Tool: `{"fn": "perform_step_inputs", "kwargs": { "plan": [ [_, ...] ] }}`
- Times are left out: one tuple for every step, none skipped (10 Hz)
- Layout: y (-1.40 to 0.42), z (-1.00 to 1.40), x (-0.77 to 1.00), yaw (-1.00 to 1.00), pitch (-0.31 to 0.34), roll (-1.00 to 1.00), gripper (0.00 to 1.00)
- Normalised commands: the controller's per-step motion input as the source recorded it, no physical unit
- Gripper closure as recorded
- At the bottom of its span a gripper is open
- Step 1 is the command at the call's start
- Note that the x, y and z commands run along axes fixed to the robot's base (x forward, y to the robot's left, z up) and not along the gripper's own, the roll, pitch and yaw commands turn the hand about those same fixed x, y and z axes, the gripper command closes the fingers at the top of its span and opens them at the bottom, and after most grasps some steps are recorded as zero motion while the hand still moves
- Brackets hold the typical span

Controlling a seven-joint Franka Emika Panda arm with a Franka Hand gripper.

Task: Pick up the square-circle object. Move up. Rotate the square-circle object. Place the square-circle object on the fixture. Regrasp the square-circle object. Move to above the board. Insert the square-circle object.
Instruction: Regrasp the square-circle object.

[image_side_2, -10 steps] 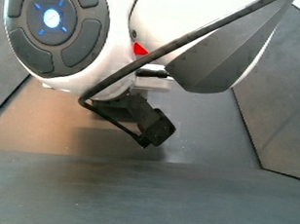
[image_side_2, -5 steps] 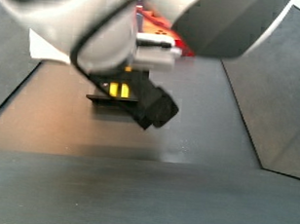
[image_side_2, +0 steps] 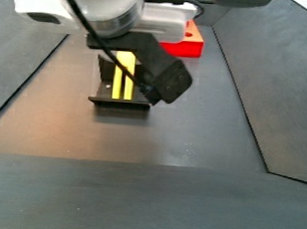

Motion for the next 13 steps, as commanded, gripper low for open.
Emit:
{"fn": "perform_step_inputs", "kwargs": {
  "plan": [
    [0.00,-0.05,-1.00,0.02,-0.090,0.01,0.00],
    [0.00,-0.01,-1.00,0.02,-0.115,0.02,0.00],
    [-0.01,-0.01,-1.00,0.03,-0.125,0.04,0.00],
    [-0.01,-0.01,-1.00,0.04,-0.132,0.05,0.00],
    [-0.02,0.00,-1.00,0.05,-0.142,0.07,0.00],
    [-0.02,0.00,-1.00,0.06,-0.147,0.08,0.00],
    [-0.03,0.00,-0.99,0.08,-0.145,0.08,0.00],
    [-0.03,0.01,-0.90,0.08,-0.141,0.08,0.00],
    [-0.02,0.01,-0.72,0.09,-0.133,0.08,0.00],
    [-1.00,-0.18,-0.36,-1.00,-0.010,0.85,0.00],
    [-1.00,-0.16,-0.21,-1.00,-0.017,0.86,0.00],
    [-1.00,-0.13,-0.14,-1.00,-0.035,0.86,0.00],
    [-1.00,-0.12,-0.10,-1.00,-0.072,0.86,0.00]
  ]
}}
